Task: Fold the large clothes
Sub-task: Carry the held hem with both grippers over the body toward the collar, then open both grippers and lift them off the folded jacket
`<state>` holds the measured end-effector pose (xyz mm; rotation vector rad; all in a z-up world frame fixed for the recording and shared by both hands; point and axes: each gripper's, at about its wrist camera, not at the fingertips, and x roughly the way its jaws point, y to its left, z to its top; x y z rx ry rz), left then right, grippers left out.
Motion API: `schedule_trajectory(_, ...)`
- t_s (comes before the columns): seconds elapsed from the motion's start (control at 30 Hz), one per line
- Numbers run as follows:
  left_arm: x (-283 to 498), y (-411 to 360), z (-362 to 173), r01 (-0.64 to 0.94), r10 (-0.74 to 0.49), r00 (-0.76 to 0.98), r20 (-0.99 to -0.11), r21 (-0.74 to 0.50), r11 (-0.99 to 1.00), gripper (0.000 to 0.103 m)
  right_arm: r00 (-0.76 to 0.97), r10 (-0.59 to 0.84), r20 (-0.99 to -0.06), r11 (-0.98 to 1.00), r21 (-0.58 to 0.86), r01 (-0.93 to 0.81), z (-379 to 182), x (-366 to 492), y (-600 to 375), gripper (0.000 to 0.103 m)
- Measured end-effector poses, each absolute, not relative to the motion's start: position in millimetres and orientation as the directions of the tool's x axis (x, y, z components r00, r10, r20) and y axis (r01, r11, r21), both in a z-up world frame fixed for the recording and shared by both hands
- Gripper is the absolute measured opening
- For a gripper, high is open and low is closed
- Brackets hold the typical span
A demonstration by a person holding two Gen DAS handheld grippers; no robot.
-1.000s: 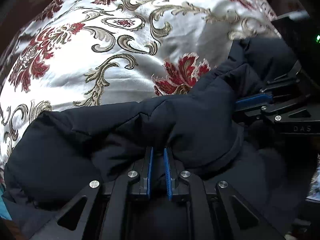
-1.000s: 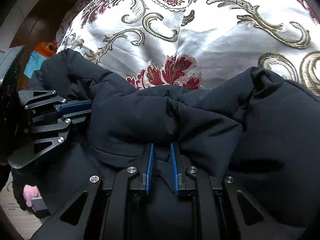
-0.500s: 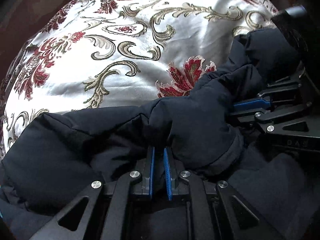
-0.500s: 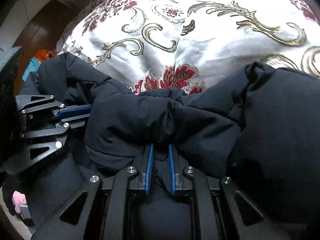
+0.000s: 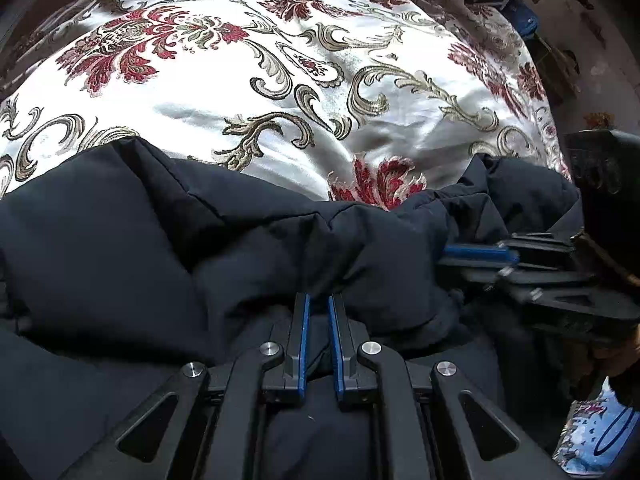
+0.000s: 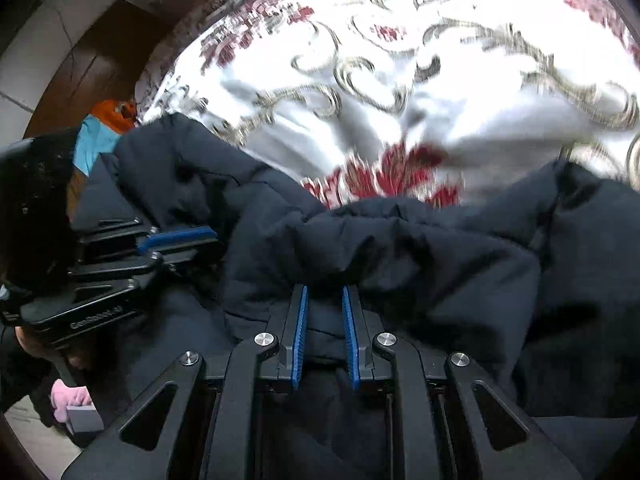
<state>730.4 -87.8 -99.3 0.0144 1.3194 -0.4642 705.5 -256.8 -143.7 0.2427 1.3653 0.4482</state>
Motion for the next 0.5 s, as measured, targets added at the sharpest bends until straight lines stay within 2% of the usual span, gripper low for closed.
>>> schedule_trajectory(0.23,729,-96,-105,0.34,-0.273,0.175,-0.946,-0.202,0.918,0.011,0.199,0.332,-0.922,0.928,0.283,-0.241,-154,693,-236,0.011)
schedule_trajectory(0.33,730,-100,-105,0.332,-0.263,0.184,-0.947,-0.191,0.924,0.011,0.239,0.381,-0.893,0.919,0.336,-0.207,-143,686,-247,0.012)
schedule_trajectory(0.43,727,-92,-96,0.268,-0.307,0.19,-0.932,-0.252,0.93,0.013,0.304,0.376,-0.875,0.926,0.342,-0.162,-117,669,-266,0.022)
schedule_trajectory(0.5,721,-82,-87,0.229,-0.34,0.209,-0.917,-0.293,0.928,0.014,0.362,0.362,-0.859,0.932,0.325,-0.162,-96,651,-274,0.039)
